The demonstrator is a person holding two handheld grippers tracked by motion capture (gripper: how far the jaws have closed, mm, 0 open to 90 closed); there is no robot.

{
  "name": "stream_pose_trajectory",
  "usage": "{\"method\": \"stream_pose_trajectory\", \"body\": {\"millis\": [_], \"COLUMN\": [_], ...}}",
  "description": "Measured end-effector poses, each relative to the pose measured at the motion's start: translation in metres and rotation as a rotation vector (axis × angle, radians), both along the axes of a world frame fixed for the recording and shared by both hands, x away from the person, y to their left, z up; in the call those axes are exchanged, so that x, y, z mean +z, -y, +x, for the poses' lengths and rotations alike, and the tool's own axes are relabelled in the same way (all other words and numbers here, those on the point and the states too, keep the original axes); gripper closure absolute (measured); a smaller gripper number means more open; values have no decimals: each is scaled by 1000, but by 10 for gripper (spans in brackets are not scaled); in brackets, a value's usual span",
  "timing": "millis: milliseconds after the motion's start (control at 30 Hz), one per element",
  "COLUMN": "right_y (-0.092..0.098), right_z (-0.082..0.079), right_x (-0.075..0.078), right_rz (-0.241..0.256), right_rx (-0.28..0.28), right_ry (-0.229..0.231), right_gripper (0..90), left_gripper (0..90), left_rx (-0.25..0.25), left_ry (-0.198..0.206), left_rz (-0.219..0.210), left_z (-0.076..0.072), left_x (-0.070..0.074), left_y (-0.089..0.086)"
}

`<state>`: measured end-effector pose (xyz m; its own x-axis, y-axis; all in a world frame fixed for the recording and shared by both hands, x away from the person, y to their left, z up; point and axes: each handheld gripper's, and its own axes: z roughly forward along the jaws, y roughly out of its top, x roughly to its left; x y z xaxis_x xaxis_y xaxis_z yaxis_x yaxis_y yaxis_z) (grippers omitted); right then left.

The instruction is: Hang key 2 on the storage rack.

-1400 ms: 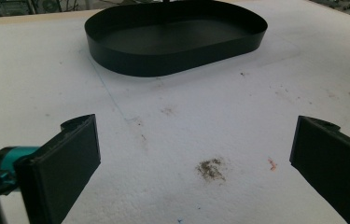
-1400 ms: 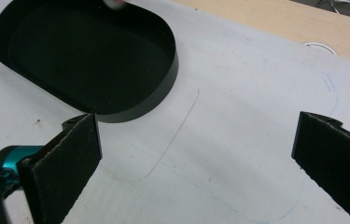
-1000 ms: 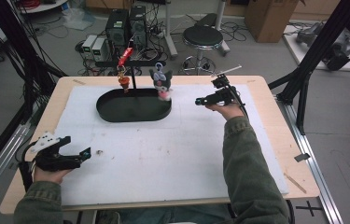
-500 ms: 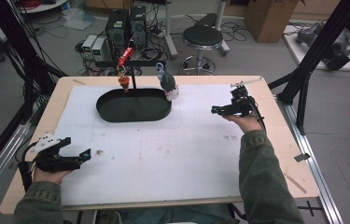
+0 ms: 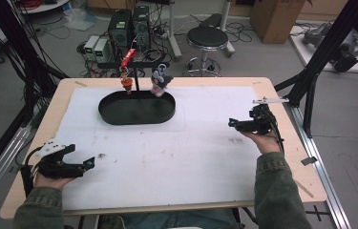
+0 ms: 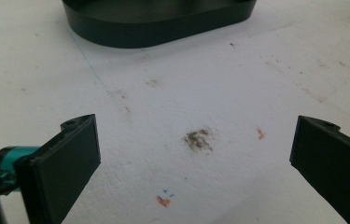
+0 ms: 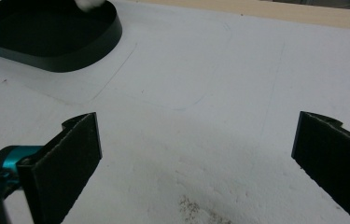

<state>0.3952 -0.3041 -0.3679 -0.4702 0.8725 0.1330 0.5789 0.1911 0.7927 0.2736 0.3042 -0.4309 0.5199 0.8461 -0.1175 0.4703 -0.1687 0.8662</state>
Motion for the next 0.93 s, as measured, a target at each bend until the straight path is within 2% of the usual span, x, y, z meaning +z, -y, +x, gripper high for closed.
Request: {"method": "stream_pose_trajectory", "body": {"millis": [233, 333, 500, 667, 733, 833, 933], "right_y": [10, 15, 22, 28, 29, 29, 29], "right_z": [-15, -21, -33, -48, -53, -55, -55], "right_x": [-14, -23, -35, -44, -49, -50, -47], "right_rz": [-18, 10, 16, 12, -13, -36, -13], "right_rx": [-10, -20, -10, -15, -13, -8, -18], "right_ry": [36, 42, 53, 73, 82, 83, 103], "right_gripper": [4, 4, 4, 4, 4, 4, 4], "left_gripper": [20, 20, 20, 20, 21, 20, 21], "left_rx": [0, 4, 15, 22, 23, 16, 19], "left_ry": [-12, -15, -23, -28, -30, -31, -33], "left_rz": [4, 3, 1, 1, 1, 6, 1], "left_z": [-1, -2, -3, -5, -6, -5, -5], "left_x": [0, -1, -2, -3, -3, -3, -4], "left_y": [-1, -2, -5, -7, -7, -8, -7]}}
